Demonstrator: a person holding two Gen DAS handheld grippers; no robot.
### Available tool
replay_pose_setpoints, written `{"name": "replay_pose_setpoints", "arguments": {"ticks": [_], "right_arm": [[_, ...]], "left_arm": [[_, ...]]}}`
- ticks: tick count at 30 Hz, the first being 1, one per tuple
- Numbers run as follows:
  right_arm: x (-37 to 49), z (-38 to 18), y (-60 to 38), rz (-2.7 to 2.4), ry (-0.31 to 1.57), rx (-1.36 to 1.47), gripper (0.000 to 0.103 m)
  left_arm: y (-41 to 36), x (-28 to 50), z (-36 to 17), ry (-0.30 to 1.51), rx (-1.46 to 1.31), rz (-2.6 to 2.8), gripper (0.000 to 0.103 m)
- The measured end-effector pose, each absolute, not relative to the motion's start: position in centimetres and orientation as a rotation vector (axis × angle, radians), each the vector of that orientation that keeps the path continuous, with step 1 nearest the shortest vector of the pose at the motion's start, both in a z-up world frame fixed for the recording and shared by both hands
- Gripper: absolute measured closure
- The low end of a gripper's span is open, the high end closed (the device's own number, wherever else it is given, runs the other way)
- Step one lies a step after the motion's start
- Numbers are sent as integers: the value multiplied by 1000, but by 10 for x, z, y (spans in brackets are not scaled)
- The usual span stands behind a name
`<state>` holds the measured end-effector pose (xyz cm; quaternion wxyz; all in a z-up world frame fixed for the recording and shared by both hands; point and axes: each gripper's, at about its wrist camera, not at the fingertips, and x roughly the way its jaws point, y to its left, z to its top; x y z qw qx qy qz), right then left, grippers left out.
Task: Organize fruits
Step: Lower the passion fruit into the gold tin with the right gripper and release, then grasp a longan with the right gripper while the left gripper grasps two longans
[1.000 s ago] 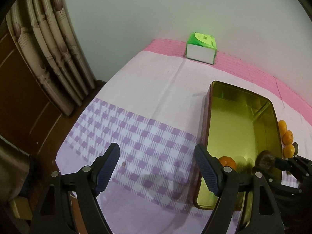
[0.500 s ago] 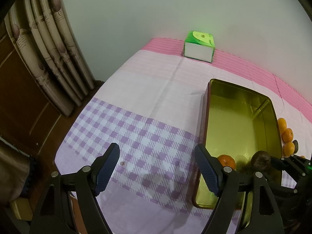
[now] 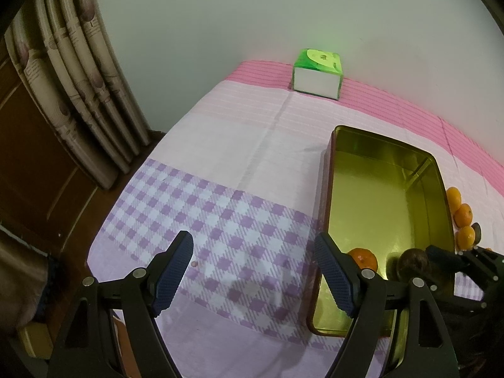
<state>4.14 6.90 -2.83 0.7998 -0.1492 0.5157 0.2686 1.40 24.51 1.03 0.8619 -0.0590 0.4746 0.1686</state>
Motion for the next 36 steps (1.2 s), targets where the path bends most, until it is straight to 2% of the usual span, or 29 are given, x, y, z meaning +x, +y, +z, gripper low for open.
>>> {"name": "replay_pose_setpoints", "arguments": {"ticks": [16, 28, 36], "right_arm": [[27, 17, 5, 522, 1031, -177, 62], [10, 19, -113, 295, 1041, -78, 62], [-11, 1, -188, 185, 1092, -38, 62]], "left_arm": [[218, 14, 20, 946, -40, 251, 21], [215, 15, 18, 955, -26, 244, 21], [201, 15, 15, 958, 25, 210, 21]]}}
